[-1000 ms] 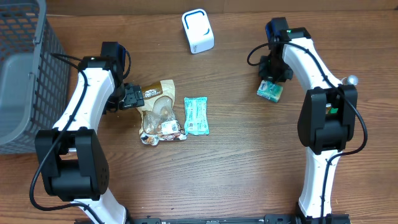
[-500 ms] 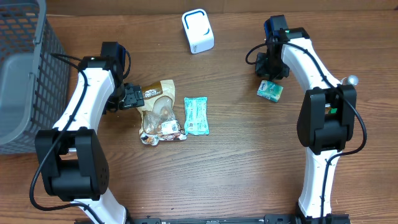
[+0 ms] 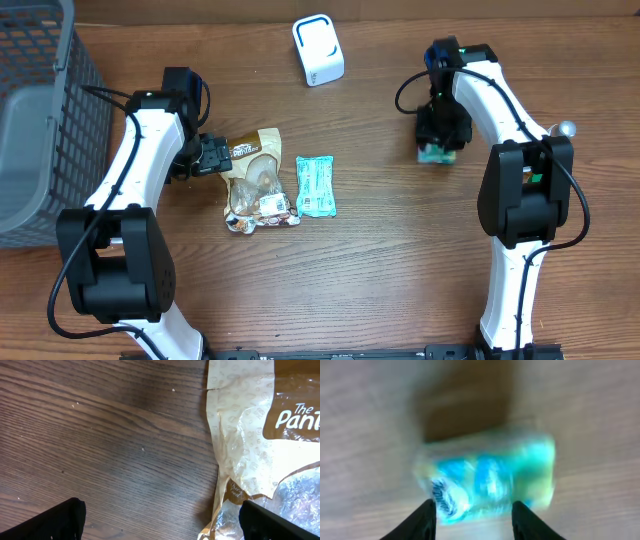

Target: Scan the item barcode

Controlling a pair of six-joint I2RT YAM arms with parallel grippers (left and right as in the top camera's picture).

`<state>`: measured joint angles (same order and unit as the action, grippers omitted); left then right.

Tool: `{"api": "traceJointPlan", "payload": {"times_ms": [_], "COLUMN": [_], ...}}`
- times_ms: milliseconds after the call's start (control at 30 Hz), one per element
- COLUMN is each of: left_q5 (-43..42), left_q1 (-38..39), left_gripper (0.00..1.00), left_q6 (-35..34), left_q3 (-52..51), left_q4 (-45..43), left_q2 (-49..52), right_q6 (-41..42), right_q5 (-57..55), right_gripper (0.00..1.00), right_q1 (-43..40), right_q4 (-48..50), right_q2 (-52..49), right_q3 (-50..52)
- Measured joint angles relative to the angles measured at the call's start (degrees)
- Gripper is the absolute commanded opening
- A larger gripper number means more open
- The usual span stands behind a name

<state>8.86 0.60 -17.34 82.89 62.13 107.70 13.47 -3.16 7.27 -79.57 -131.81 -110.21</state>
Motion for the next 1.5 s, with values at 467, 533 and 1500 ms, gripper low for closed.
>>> {"api": "traceJointPlan", "payload": {"times_ms": [467, 533, 1500], "left_q5": [0.0, 0.0, 0.0], "left_q1": [0.0, 0.0, 0.0], "left_gripper": [0.99, 1.0, 1.0], "left_q6": [0.0, 0.0, 0.0], "left_q3": [0.0, 0.0, 0.0], "left_q4": [0.0, 0.0, 0.0], "left_q2": [0.0, 0.0, 0.0], "right_q6": [-0.17, 0.02, 0.02], "right_q5": [3.8, 3.54, -3.69], "right_gripper": [0.22, 0.06, 0.04], "right_q1": [-0.26, -0.28, -2.73], "right_q4": [0.68, 4.76, -4.59], "right_q2": [-0.04, -0.04, -0.2], "right_q3": [-5.95, -7.48, 5.07]}}
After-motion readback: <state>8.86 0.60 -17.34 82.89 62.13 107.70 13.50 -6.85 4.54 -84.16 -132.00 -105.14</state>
